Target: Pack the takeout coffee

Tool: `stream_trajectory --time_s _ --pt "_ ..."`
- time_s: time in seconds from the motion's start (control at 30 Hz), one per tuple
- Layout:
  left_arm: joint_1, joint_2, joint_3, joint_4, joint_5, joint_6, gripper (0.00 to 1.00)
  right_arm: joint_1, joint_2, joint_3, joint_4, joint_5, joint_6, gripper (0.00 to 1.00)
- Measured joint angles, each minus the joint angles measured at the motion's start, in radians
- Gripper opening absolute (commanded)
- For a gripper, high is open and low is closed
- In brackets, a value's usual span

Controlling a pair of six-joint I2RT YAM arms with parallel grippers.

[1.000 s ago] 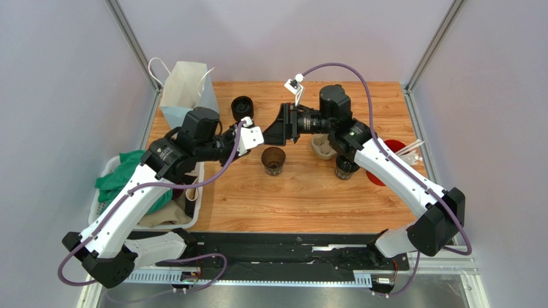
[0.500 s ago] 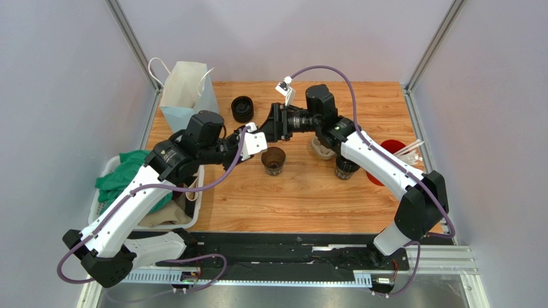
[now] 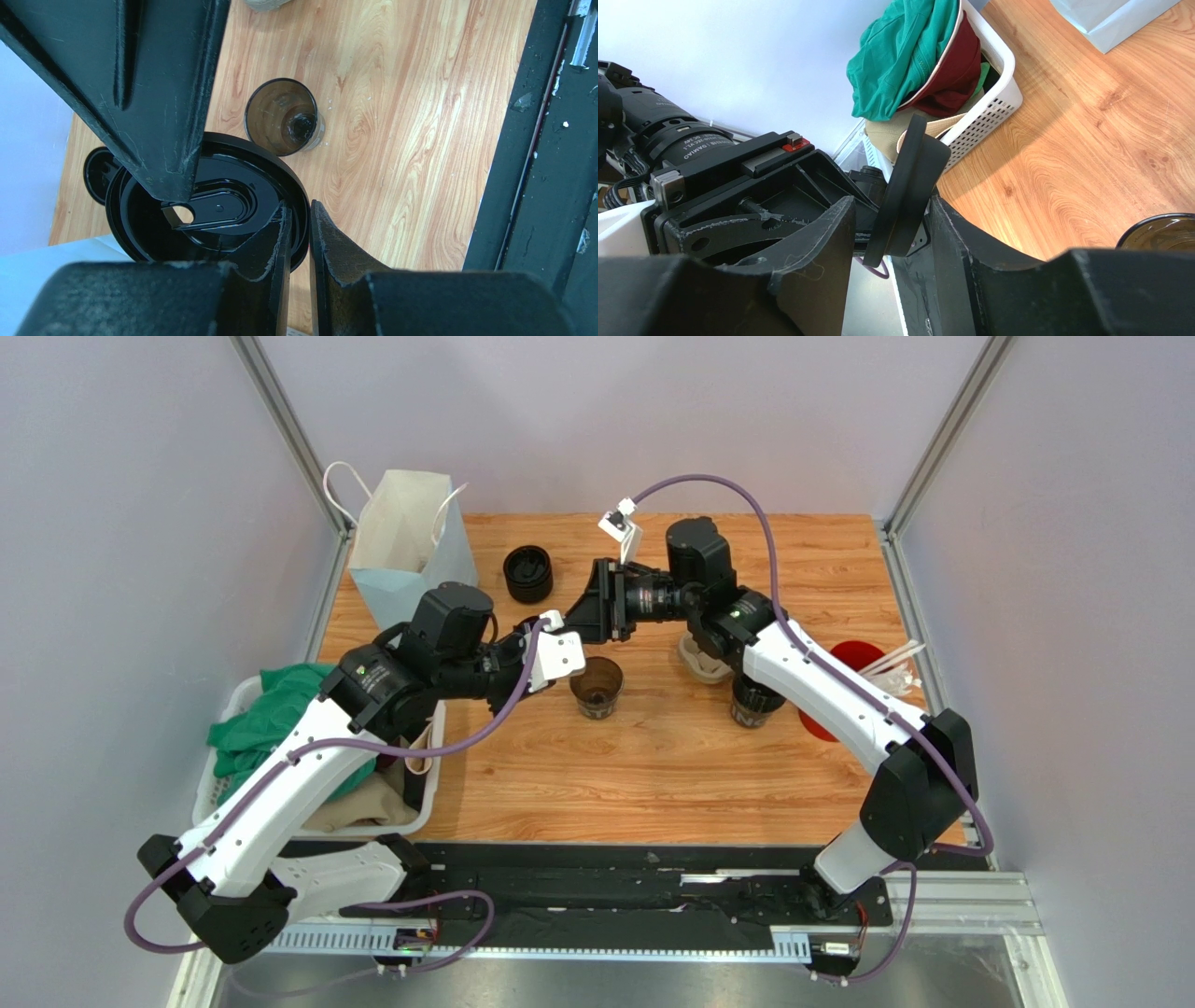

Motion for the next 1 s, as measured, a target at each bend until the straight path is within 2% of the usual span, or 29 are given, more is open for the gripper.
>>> stream_trajectory --time_s 0.07,0.23,0.33,0.4,0.43,0.47,0.57,0.67,0.87,1.0 --pt "0.0 0.0 0.0 0.0 0.0 0.0 0.17 0.003 0.0 0.0 -0.003 0.0 -0.005 0.42" --pt "0.0 0.0 0.0 0.0 0.0 0.0 0.18 0.008 0.0 0.0 -0.008 0.002 -0.01 0.27" --pt "-0.001 0.001 0.0 -0.002 -0.005 0.002 0.24 0.009 0.001 0.0 -0.009 0.002 -0.01 0.19" --pt "0.0 0.001 0.0 -0.004 -0.009 0.003 0.38 0.009 0.003 0.0 -0.01 0.002 -0.01 0.13" --pt "0.0 0.001 0.0 -0.005 -0.009 0.004 0.43 0.009 0.005 0.0 -0.01 0.002 -0.012 0.12" --pt "-0.001 0.001 0.0 -0.003 -0.007 0.002 0.53 0.01 0.006 0.0 -0.01 0.004 -0.017 0.12" --pt "-0.001 0.001 0.001 0.001 -0.008 0.005 0.68 0.01 0.01 0.0 -0.016 0.007 -0.027 0.12" --pt "-0.001 -0.001 0.002 0.0 -0.006 -0.003 0.74 0.01 0.01 0.0 -0.023 0.019 -0.043 0.13" --pt "0.001 -0.02 0.052 -0.003 0.001 -0.017 0.78 0.009 0.01 0.005 -0.069 0.035 -0.074 0.13" --pt "0.059 -0.066 0.125 -0.003 0.069 -0.053 0.83 -0.005 0.01 0.024 -0.095 0.045 -0.094 0.1"
